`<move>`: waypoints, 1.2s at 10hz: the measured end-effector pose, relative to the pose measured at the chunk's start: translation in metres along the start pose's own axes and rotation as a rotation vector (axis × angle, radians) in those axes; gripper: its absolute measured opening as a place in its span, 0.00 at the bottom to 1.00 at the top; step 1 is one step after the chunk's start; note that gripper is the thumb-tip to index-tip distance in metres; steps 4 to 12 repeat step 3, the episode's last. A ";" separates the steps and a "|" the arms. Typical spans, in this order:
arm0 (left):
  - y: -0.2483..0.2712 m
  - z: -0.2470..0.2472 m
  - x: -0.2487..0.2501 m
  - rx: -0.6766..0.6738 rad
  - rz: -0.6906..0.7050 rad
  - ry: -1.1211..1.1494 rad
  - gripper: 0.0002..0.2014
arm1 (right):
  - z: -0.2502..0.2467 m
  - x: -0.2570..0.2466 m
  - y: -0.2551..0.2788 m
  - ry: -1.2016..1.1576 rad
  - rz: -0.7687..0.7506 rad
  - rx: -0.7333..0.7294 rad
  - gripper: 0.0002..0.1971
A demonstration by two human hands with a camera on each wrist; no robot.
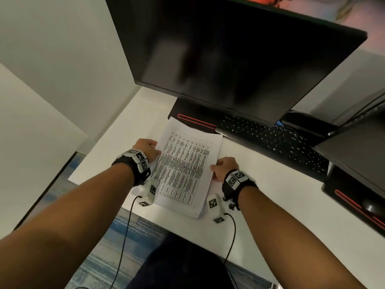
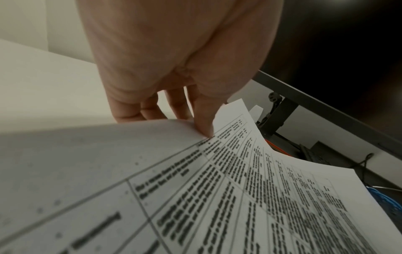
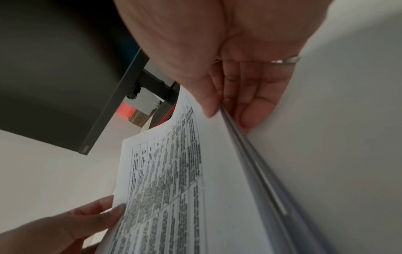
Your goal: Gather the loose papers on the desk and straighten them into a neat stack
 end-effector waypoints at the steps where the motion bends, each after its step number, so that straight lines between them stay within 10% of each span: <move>1: 0.006 0.000 0.003 0.024 -0.018 -0.018 0.20 | -0.006 -0.012 0.013 0.147 -0.042 0.006 0.10; 3: 0.023 -0.005 0.067 0.188 0.279 -0.051 0.07 | -0.019 -0.061 0.060 0.644 -0.393 0.091 0.14; 12: 0.023 -0.005 0.067 0.188 0.279 -0.051 0.07 | -0.019 -0.061 0.060 0.644 -0.393 0.091 0.14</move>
Point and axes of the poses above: each hand's wrist, its own y-axis away from the middle knuckle, its own z-axis out of the palm, x = y × z, the point moved 1 cm from there along -y, towards the middle knuckle, and after that the axes turned 13 degrees about -y, right-handed, at the moved point
